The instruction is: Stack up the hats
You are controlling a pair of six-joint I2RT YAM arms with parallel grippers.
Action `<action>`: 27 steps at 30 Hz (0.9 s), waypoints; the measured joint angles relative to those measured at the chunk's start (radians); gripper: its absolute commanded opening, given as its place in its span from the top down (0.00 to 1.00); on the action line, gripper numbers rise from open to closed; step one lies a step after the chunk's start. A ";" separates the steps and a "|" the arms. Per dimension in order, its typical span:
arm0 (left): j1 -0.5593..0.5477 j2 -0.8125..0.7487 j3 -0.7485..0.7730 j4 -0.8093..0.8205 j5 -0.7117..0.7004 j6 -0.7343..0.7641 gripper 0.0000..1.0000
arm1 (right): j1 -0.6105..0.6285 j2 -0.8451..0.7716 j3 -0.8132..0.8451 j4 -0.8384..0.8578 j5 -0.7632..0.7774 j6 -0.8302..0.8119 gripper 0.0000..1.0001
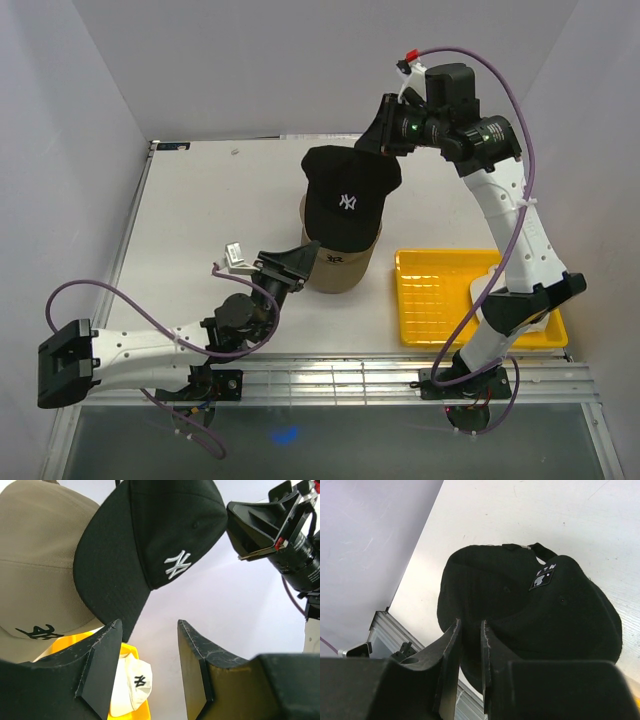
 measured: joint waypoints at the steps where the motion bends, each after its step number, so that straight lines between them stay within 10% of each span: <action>1: 0.001 -0.013 0.000 -0.011 0.000 0.001 0.40 | 0.003 -0.001 0.000 0.000 -0.003 0.000 0.92; 27: 0.001 -0.200 0.039 -0.410 -0.002 -0.050 0.29 | 0.066 -0.044 -0.116 0.017 0.039 -0.026 0.92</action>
